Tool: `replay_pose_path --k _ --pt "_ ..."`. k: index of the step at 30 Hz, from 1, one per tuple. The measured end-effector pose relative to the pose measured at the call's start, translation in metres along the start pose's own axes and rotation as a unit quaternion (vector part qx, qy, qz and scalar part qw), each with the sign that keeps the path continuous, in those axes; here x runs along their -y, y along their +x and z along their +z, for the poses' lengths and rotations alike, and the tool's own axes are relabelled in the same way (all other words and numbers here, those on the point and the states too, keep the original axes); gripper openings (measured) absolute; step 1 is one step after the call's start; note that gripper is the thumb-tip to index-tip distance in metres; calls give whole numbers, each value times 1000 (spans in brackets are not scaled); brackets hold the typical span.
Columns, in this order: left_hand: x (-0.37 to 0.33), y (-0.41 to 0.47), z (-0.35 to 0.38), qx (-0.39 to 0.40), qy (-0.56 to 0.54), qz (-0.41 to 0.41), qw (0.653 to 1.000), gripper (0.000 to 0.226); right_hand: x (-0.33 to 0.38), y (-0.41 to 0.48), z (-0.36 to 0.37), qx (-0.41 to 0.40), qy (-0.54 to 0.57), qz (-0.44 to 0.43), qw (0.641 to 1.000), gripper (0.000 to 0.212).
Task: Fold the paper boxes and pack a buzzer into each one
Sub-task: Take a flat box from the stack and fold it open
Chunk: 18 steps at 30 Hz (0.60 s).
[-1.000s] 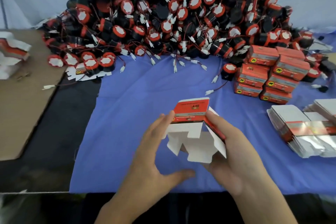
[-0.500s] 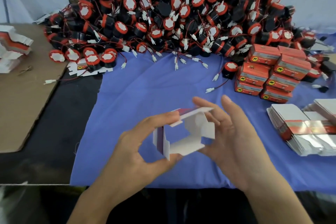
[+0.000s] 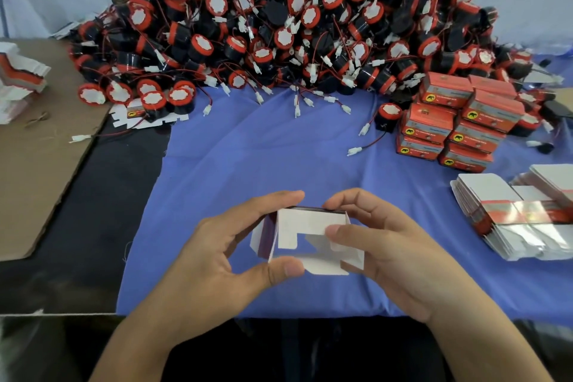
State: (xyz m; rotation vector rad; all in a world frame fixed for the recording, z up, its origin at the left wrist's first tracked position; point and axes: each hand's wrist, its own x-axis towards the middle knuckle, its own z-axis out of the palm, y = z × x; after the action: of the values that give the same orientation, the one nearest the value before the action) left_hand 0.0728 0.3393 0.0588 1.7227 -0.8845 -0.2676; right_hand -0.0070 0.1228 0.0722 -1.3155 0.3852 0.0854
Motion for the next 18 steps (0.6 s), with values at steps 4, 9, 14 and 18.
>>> replay_pose_path --k 4,9,14,18 --pt "0 0 10 -26 8 -10 1000 73 -3 0 7 -43 -67 -22 997 23" --pt "4 3 14 -57 -68 2 996 78 -4 -4 10 -68 -105 -49 991 27" --pt "4 6 16 -81 -58 -30 995 56 -2 -7 10 -69 -95 -80 990 27" --pt "5 6 19 -106 -99 -44 988 47 4 -13 6 -14 -41 -90 995 17"
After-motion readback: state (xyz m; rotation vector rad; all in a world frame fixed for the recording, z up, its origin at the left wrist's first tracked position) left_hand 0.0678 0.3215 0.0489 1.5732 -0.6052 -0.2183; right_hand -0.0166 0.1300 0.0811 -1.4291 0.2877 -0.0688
